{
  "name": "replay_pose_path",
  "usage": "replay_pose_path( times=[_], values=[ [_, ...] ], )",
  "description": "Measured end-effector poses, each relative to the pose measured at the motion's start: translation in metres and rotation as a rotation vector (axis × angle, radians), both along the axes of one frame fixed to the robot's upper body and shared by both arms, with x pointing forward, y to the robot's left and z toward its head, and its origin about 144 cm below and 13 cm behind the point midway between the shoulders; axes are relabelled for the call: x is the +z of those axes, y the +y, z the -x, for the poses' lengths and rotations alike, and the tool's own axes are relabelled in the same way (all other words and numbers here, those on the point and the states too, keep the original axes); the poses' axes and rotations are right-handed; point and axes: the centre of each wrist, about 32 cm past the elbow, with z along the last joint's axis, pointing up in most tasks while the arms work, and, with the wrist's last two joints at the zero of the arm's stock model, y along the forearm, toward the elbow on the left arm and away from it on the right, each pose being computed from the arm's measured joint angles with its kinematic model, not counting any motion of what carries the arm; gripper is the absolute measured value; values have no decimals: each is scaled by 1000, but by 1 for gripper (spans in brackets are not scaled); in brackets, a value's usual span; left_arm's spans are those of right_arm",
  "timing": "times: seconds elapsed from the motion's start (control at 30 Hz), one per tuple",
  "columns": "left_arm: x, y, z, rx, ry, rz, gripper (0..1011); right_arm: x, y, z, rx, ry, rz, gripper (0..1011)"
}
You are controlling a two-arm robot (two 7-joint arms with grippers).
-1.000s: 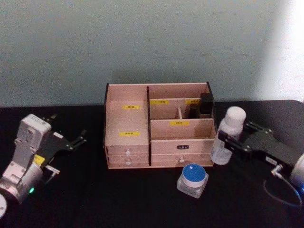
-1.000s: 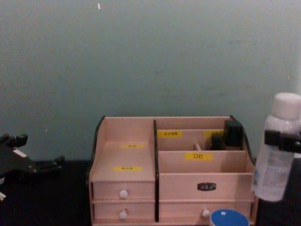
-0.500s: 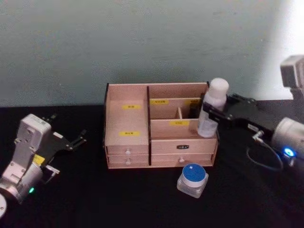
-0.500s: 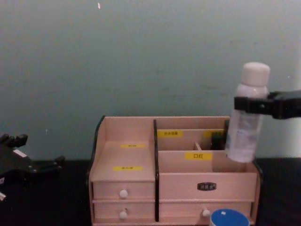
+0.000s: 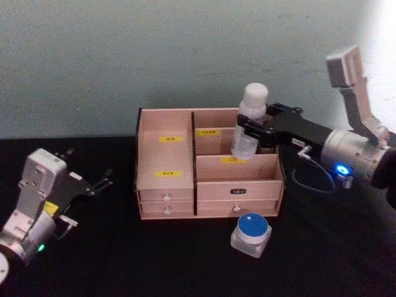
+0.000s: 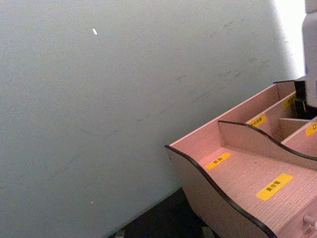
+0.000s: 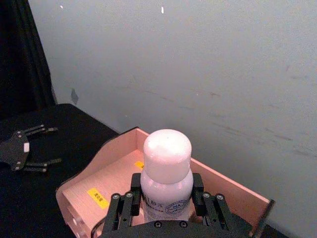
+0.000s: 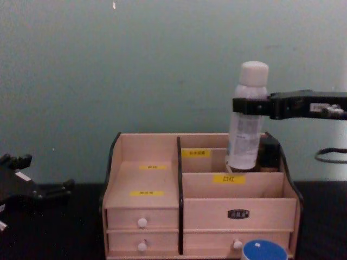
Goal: Pick up the facial cleanser and watermelon frost from the table and place them into the tiered storage box.
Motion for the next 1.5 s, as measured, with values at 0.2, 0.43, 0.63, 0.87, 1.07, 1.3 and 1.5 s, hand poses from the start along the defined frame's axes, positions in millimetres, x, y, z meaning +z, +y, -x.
replay_pose_path(
  times=[0.2,0.43,0.63,0.87,1.07,1.3,1.5],
  values=[
    [0,0,0,0,0,0,1001,-2,9,-14,4,16,-1,600],
    [0,0,0,0,0,0,1001,-4,15,-26,10,21,-8,601],
    [0,0,0,0,0,0,1002,-5,19,-33,15,20,-10,601],
    [0,0,0,0,0,0,1001,-7,24,-40,17,21,-7,601],
    [0,0,0,0,0,0,1001,-9,27,-45,17,21,-5,601],
    [0,0,0,0,0,0,1001,-11,29,-50,18,22,-4,600],
    [0,0,0,0,0,0,1001,-13,31,-53,17,24,-4,600]
  ],
)
